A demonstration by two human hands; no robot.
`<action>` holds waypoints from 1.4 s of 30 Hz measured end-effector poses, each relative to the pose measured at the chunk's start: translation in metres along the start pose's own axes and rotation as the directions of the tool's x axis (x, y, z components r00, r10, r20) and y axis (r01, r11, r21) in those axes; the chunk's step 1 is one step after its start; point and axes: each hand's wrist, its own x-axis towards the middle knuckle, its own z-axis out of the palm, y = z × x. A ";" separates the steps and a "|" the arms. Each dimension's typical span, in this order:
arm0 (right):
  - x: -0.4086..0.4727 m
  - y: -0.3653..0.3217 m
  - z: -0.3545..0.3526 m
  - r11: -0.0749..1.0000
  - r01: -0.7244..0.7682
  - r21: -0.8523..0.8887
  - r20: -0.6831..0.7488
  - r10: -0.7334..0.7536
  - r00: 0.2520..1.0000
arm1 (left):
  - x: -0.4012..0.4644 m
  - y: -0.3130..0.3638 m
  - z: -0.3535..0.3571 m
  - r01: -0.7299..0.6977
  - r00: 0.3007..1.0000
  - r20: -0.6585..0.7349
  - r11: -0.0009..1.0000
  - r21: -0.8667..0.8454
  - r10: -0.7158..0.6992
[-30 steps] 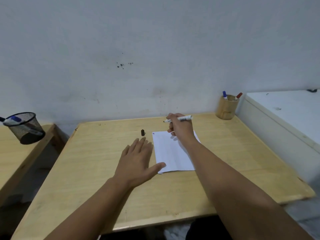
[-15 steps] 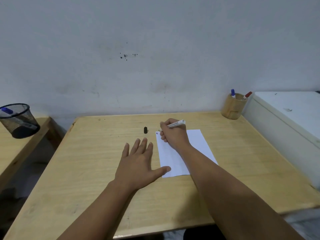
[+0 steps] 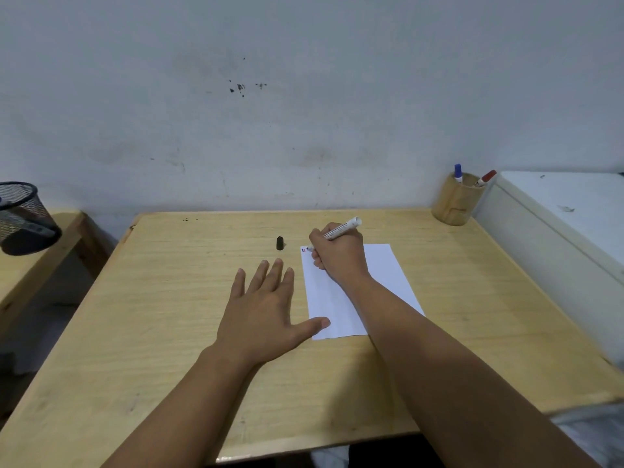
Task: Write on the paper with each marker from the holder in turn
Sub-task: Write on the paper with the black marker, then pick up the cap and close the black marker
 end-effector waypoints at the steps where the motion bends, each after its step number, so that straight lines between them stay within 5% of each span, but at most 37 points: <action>1: 0.000 0.000 0.001 1.000 0.003 0.004 0.003 -0.003 1.000 | 0.000 0.000 0.000 -0.001 1.000 -0.003 1.000 -0.003 0.001; 28: -0.002 -0.001 0.001 0.996 0.054 -0.065 0.051 -0.051 0.997 | 0.000 0.000 0.000 0.003 1.000 -0.004 1.000 -0.004 -0.003; 38: 0.003 -0.004 -0.002 0.994 -0.032 0.102 0.042 0.027 0.999 | -0.001 0.002 -0.005 0.008 1.000 -0.002 0.999 -0.035 -0.008; 42: 0.000 -0.023 -0.012 0.987 -0.032 0.156 0.105 0.015 0.994 | 0.012 0.001 -0.017 0.060 0.950 -0.269 0.939 -0.340 -0.158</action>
